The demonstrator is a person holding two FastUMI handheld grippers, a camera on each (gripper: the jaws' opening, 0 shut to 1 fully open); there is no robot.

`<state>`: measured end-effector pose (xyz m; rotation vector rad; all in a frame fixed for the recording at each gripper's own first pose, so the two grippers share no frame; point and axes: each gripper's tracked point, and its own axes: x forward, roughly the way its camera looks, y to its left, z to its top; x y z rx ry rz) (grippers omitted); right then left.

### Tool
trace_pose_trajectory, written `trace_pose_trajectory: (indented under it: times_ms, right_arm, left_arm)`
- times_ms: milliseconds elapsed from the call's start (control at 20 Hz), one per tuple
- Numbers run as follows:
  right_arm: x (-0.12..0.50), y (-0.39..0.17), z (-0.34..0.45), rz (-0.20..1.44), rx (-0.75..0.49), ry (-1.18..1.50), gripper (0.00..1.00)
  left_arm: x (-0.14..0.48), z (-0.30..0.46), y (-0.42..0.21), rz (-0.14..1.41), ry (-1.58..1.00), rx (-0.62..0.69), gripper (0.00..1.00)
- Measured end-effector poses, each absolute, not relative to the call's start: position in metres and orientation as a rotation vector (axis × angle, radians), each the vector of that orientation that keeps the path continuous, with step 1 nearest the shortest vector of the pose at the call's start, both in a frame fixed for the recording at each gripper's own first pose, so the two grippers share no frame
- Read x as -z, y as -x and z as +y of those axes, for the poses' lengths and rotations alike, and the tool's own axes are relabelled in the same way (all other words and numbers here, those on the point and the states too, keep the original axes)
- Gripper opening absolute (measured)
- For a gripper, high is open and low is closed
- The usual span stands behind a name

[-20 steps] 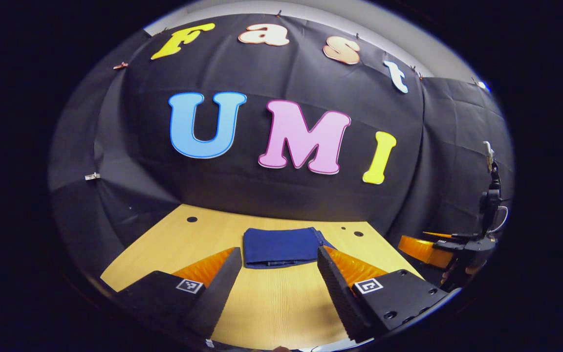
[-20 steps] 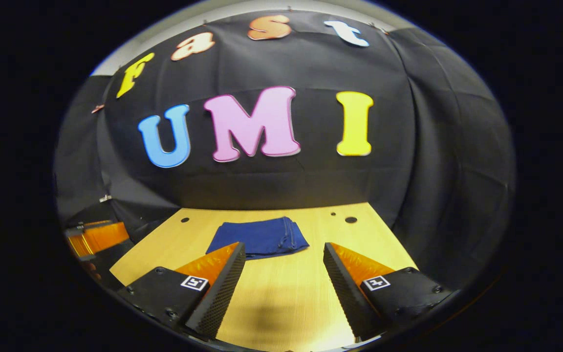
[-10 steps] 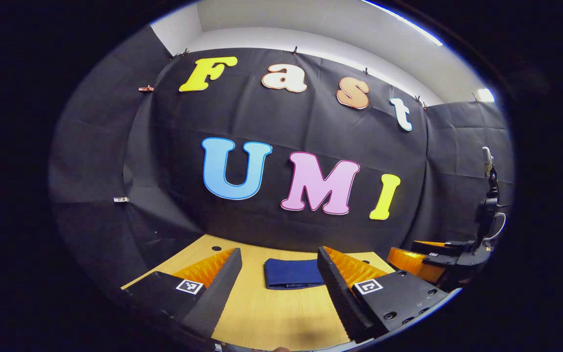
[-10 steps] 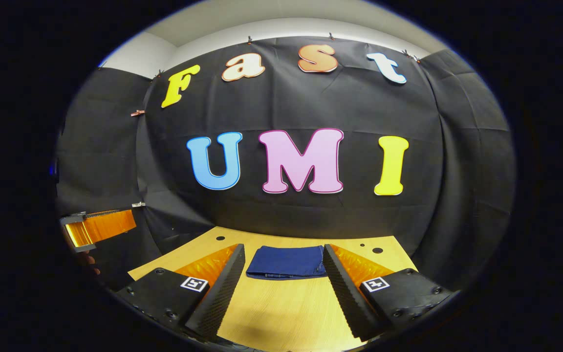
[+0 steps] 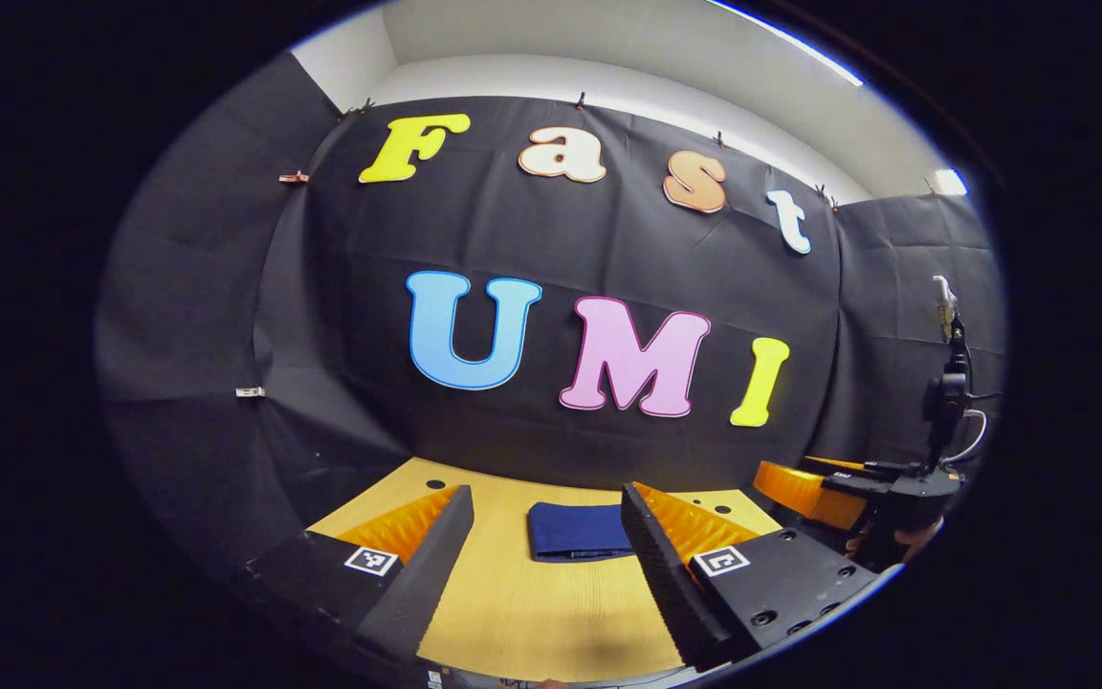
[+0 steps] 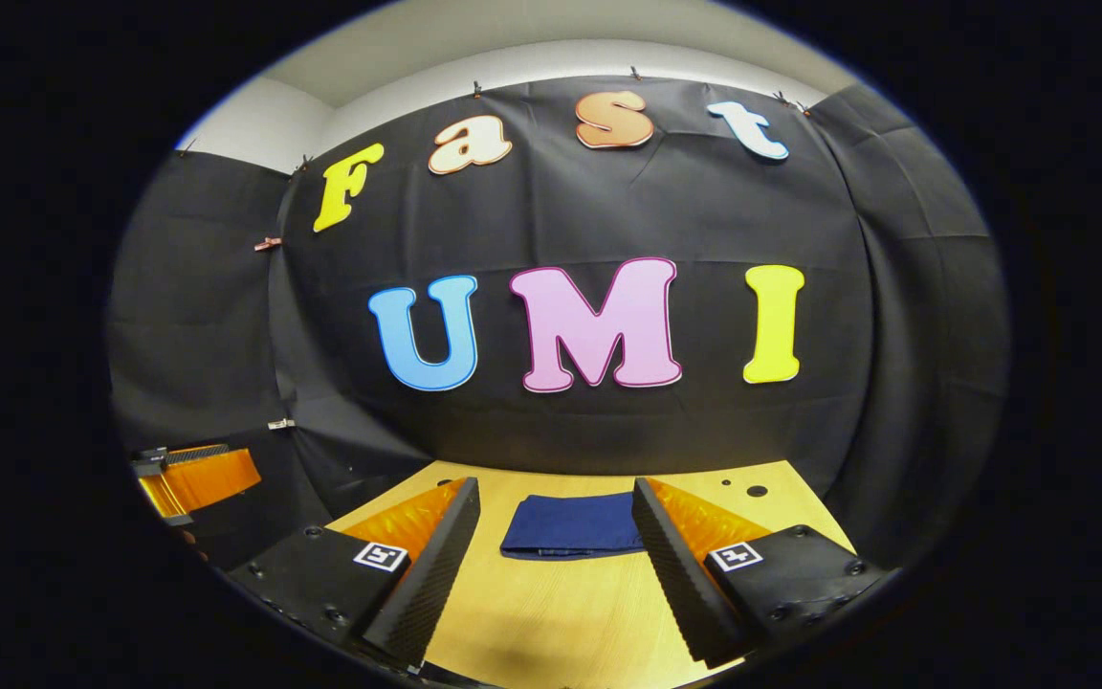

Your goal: Grasp the waist and the cuffs of the jeans and fold them to make the two legs overlap; first hold the waist and fold one-third of the jeans toward the cuffs, then hold the cuffs and fold the remaining one-third in the same direction to finish folding.

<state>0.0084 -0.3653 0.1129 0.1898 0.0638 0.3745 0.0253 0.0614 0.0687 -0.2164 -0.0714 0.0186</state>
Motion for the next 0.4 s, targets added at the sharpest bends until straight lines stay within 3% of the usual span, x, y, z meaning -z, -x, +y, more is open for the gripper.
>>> trace_pose_trajectory:
  times_ms: [400]
  right_arm:
    - [-0.107, -0.006, -0.368, 0.101, -0.371, -0.185, 0.98]
  left_arm:
    - [-0.063, 0.046, -0.020, -0.061, 0.213, 0.003, 0.96]
